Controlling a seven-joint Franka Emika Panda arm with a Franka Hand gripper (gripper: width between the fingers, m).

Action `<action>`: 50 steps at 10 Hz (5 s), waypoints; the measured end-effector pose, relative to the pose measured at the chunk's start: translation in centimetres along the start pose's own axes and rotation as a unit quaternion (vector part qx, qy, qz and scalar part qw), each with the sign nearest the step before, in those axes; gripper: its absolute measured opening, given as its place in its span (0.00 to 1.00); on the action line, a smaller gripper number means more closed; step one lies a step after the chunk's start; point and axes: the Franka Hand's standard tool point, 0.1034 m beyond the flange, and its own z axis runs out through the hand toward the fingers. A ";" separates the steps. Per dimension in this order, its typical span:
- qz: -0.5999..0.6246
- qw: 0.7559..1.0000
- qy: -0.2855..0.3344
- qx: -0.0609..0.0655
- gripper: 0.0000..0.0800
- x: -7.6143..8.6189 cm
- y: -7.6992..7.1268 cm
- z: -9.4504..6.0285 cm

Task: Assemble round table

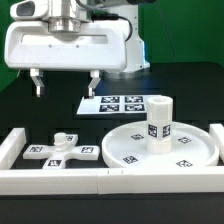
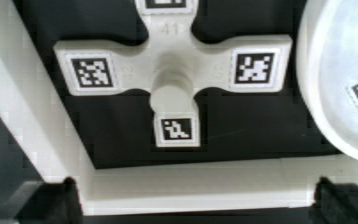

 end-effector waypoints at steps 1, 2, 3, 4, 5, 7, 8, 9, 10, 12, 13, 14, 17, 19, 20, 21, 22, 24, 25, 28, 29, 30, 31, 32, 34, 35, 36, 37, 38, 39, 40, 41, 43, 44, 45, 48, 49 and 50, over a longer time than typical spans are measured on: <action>-0.006 1.000 -0.009 0.004 0.81 -0.2 0.2 0.2; -0.006 1.000 -0.018 0.011 0.81 0.3 1.0 0.3; -0.007 1.000 -0.002 0.004 0.81 1.2 1.7 0.2; -0.003 1.000 0.001 0.008 0.81 1.8 1.7 0.4; 0.004 1.000 0.007 0.009 0.81 2.5 1.8 0.5; 0.008 0.999 0.042 -0.009 0.81 2.9 0.8 0.1; 0.008 0.998 0.054 -0.024 0.81 2.5 1.8 0.3; 0.012 0.999 0.046 -0.018 0.81 2.3 1.7 0.5; 0.013 0.999 0.041 -0.014 0.81 2.2 1.4 0.6; 0.032 0.999 -0.016 0.028 0.81 2.1 0.5 1.0; 0.067 0.993 -0.066 0.065 0.81 2.6 -0.7 1.0; 0.104 0.981 -0.131 0.100 0.81 2.8 -2.0 0.9; 0.101 0.949 -0.265 0.135 0.81 3.0 -4.1 1.7; 0.094 0.929 -0.324 0.155 0.81 2.5 -4.5 1.3; 0.090 0.920 -0.345 0.161 0.81 2.4 -4.3 1.5; 0.072 0.896 -0.406 0.165 0.81 1.4 -3.2 1.2; 0.057 0.884 -0.439 0.154 0.81 2.3 -1.8 1.8; 0.056 0.885 -0.437 0.148 0.81 4.9 -0.5 3.1; 0.055 0.886 -0.436 0.147 0.81 5.5 -0.4 4.0; 0.054 0.884 -0.441 0.148 0.81 5.1 -0.5 4.1; 0.057 0.874 -0.458 0.149 0.81 4.1 -0.3 5.2; 0.066 0.862 -0.481 0.146 0.81 2.3 -0.7 6.5; 0.075 0.850 -0.501 0.143 0.81 0.5 -1.3 7.4; 0.085 0.848 -0.502 0.146 0.81 0.1 -1.5 7.9; 0.083 0.849 -0.501 0.146 0.81 0.3 -1.4 7.8; 0.084 0.849 -0.501 0.146 0.81 0.3 -1.4 7.8; 0.085 0.836 -0.522 0.147 0.81 -0.7 -1.1 7.5; 0.084 0.826 -0.539 0.142 0.81 -1.7 -0.6 7.4; 0.079 0.821 -0.550 0.132 0.81 -2.2 0.1 7.4; 0.080 0.822 -0.549 0.131 0.81 -1.8 0.5 7.3; 0.080 0.821 -0.549 0.131 0.81 -1.9 0.4 7.4; 0.079 0.821 -0.550 0.131 0.81 -2.0 0.3 7.4; 0.079 0.821 -0.550 0.131 0.65 -2.0 0.4 7.4; 0.079 0.821 -0.550 0.131 0.65 -2.0 0.4 7.4; 0.079 0.821 -0.550 0.131 0.48 -2.0 0.4 7.4; 0.080 0.819 -0.553 0.131 0.23 -2.2 0.3 7.2; 0.081 0.814 -0.559 0.133 0.23 -2.8 0.2 6.8; 0.083 0.806 -0.570 0.136 0.23 -4.1 0.1 6.2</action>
Offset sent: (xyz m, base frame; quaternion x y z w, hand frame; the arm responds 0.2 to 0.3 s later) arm 0.0399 0.0077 0.0068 0.0840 0.0246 0.0344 0.9956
